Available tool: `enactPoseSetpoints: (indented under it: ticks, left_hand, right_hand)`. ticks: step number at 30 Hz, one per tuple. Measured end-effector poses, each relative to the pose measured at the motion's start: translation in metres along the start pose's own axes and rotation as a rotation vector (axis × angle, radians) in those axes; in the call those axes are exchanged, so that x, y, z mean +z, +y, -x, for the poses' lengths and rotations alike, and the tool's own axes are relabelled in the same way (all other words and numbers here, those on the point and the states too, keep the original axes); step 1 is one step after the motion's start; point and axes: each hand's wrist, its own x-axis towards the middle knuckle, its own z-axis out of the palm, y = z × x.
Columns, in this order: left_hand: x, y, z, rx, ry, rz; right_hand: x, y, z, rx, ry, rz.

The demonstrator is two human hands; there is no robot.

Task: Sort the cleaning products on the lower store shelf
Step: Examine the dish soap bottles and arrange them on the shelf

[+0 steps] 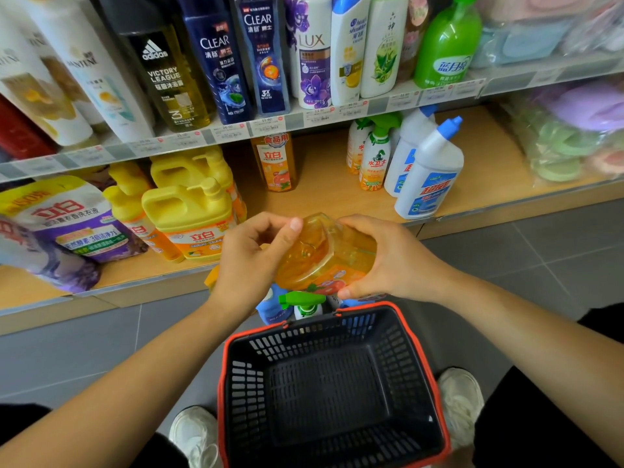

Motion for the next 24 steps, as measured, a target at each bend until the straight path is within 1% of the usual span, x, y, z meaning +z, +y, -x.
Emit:
enactPoseSetpoints:
  ticks: [4,6,10,14,19,22,24]
  left_hand:
    - [-0.003,0.002,0.0,-0.023,-0.11,0.038]
    - [-0.003,0.002,-0.001,-0.016,-0.126,0.083]
    - [-0.004,0.004,-0.002,0.04,-0.1,0.186]
    - [-0.004,-0.004,-0.004,0.123,-0.07,0.141]
    - [-0.001,-0.007,-0.005,0.158,0.059,0.152]
    - [0.002,-0.014,-0.003,0.096,0.15,0.169]
    - [0.004,-0.021,-0.003,0.004,0.138,0.196]
  right_hand:
    - [-0.002,0.0,-0.003,0.012,0.038,-0.044]
    - [-0.004,0.001,-0.005,0.011,0.055,-0.059]
    - [-0.008,0.002,-0.009,0.004,0.086,-0.136]
    - [-0.01,0.002,-0.013,0.003,0.122,-0.206]
    - [-0.011,0.004,-0.017,0.077,0.14,-0.322]
    - [-0.014,0.008,-0.021,0.114,0.148,-0.373]
    - [-0.015,0.01,-0.023,0.14,0.166,-0.407]
